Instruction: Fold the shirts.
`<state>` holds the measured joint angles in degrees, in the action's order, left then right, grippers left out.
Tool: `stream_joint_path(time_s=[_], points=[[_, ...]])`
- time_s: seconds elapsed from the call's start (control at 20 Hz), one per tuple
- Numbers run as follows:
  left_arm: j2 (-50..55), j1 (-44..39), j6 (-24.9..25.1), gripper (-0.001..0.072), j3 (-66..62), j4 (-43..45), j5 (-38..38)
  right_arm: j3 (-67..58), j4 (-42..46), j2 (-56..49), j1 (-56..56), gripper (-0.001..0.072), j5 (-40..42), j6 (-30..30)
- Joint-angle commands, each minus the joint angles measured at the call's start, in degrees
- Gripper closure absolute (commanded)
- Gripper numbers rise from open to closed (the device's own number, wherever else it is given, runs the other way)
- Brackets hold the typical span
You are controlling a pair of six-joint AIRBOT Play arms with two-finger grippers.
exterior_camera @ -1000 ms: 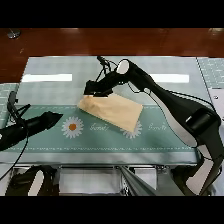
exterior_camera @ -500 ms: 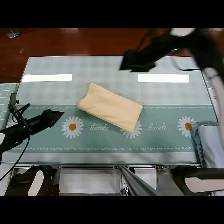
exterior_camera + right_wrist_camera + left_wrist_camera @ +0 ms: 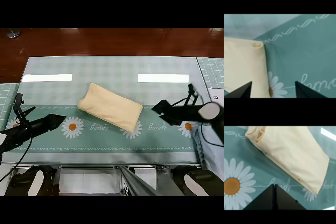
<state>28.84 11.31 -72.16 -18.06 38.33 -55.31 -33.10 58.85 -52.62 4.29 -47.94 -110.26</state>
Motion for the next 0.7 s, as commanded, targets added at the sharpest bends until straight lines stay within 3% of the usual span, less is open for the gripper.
stream_joint_path(time_s=[0.0,0.3,0.45,0.5,0.55,0.6,0.65], points=[[0.04,0.04,0.57,0.0677,0.02,0.79,-0.63,9.05,-12.94,-2.6,4.31,0.0093,10.95,5.14],[0.04,0.04,0.57,0.0676,0.02,0.79,-0.66,-0.68,-15.89,-18.62,10.95,0.0093,9.27,11.19],[0.04,0.04,0.57,0.0676,0.02,0.79,-0.63,-5.62,-20.57,-24.96,14.05,0.0094,6.08,16.96],[0.04,0.04,0.59,0.0677,0.02,0.79,-0.63,-7.67,-21.2,-26.71,15.17,0.0189,5.7,18.25],[0.04,0.04,0.59,0.0676,0.02,0.79,-0.63,-10.21,-20.52,-28.28,15.78,0.057,4.68,19.1],[0.04,0.04,0.59,0.0676,0.02,0.87,-0.63,-12.98,-20.44,-29.31,15.8,0.0691,3.43,21.44],[0.04,0.04,0.59,0.0676,0.02,0.87,-0.68,-16.79,-19.52,-29.68,15.52,0.0692,1.53,23.21]])
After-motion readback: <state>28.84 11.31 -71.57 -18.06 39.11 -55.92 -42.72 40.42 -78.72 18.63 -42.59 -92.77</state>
